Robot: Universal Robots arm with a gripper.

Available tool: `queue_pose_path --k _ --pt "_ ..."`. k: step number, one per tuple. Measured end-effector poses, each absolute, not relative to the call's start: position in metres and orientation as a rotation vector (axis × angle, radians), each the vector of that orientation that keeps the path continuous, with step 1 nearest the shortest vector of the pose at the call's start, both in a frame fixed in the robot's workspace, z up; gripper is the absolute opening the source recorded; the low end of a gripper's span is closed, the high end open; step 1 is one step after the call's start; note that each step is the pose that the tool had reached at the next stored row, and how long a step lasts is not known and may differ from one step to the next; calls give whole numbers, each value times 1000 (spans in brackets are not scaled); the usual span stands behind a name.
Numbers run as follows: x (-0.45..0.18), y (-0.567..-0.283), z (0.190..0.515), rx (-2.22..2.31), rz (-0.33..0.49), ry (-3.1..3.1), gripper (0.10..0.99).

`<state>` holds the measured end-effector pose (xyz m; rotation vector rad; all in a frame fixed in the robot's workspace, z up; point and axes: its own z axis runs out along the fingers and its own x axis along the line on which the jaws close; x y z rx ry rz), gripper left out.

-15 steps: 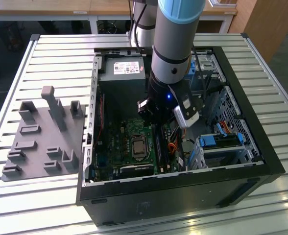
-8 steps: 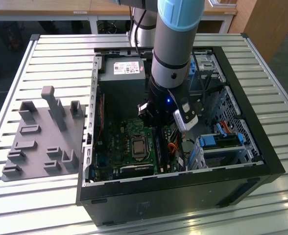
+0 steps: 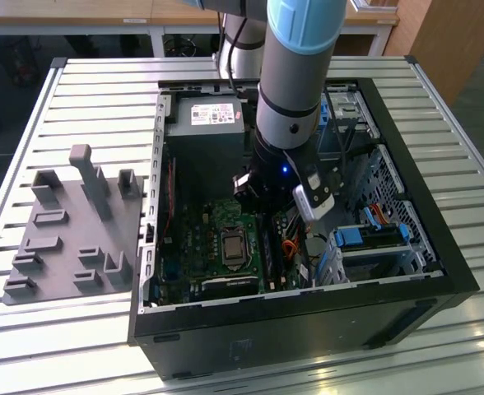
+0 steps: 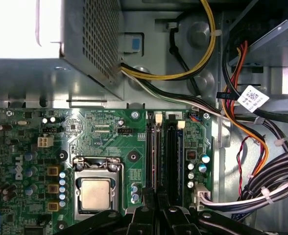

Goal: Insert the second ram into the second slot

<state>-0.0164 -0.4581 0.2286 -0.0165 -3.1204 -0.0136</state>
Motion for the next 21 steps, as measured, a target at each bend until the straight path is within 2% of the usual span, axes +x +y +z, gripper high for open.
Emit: queue_pose_path --k 21 --pt "-13 -458 222 -16 -3 -3120 137"
